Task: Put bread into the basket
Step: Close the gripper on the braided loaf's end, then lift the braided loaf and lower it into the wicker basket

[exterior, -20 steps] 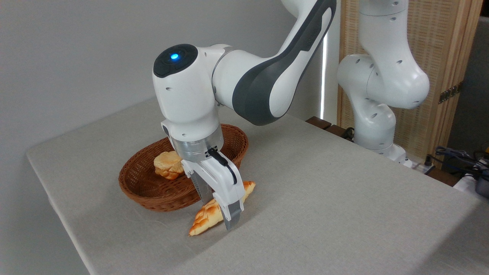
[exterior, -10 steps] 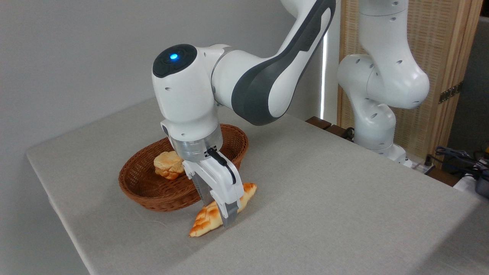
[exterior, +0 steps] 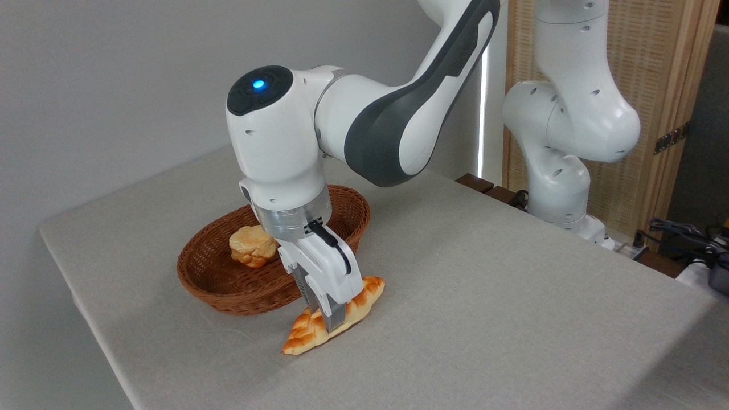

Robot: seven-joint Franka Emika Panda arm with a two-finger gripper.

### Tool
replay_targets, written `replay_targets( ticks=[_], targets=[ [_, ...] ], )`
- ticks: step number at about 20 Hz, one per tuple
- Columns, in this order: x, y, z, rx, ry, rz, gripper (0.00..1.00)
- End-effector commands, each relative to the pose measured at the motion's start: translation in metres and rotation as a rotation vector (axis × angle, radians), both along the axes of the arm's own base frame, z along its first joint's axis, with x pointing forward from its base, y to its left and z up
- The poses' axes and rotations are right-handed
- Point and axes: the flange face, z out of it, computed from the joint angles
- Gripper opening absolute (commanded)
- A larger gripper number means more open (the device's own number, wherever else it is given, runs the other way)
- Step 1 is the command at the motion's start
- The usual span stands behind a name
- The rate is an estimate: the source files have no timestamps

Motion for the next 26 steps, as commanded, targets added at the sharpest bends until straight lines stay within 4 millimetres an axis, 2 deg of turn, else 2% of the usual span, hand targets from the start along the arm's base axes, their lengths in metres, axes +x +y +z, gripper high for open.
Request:
replay_targets(
  ticks=[1, 3, 14, 17, 21, 26],
  targets=[
    [0.004, 0.000, 0.003, -0.016, -0.027, -0.007, 0.34],
    [0.004, 0.001, 0.005, -0.016, -0.030, -0.006, 0.31],
    [0.003, 0.003, 0.010, -0.016, -0.029, -0.008, 0.31],
    [0.003, 0.005, 0.022, -0.015, -0.049, -0.005, 0.32],
    [0.000, 0.013, 0.051, -0.015, -0.097, 0.003, 0.33],
    [0.000, 0.013, 0.075, -0.019, -0.128, 0.001, 0.33]
  ],
)
